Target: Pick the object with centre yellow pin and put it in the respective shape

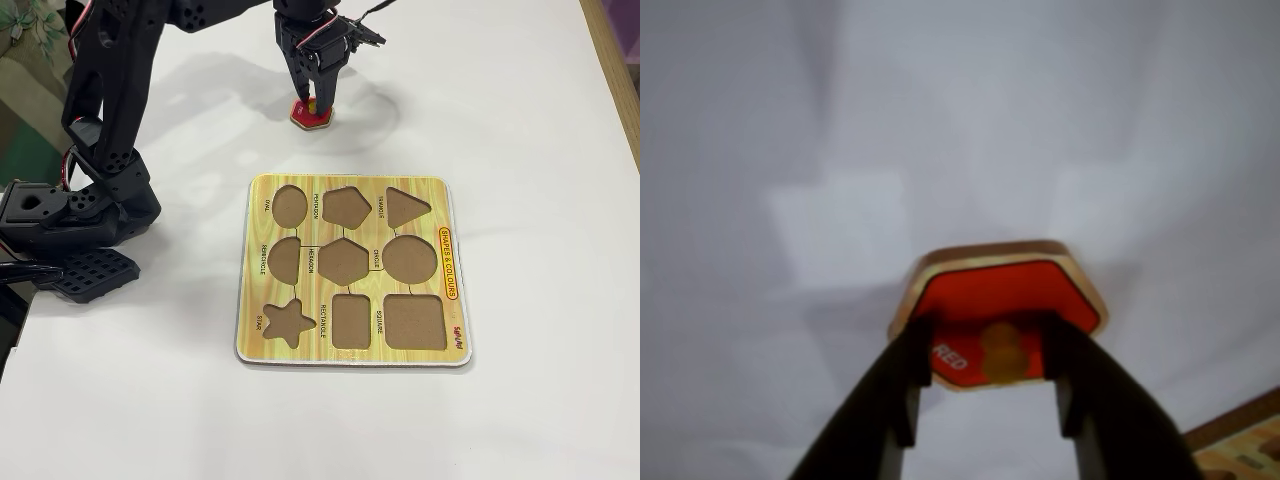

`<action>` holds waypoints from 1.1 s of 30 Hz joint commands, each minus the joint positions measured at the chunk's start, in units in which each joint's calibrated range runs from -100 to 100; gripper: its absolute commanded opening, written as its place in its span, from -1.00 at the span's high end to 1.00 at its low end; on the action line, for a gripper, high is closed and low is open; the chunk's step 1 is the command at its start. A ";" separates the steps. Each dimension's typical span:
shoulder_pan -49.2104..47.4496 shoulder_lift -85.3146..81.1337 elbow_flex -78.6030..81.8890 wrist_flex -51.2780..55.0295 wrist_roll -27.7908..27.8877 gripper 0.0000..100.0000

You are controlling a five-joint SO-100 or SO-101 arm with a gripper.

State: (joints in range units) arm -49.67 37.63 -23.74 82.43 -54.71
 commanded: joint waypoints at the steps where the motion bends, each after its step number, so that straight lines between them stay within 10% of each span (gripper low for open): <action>1: 0.06 0.11 -0.81 -0.07 -0.05 0.76; 33: 0.84 0.20 -0.18 0.97 0.00 0.98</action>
State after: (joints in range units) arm -48.64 38.06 -23.83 82.69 -54.71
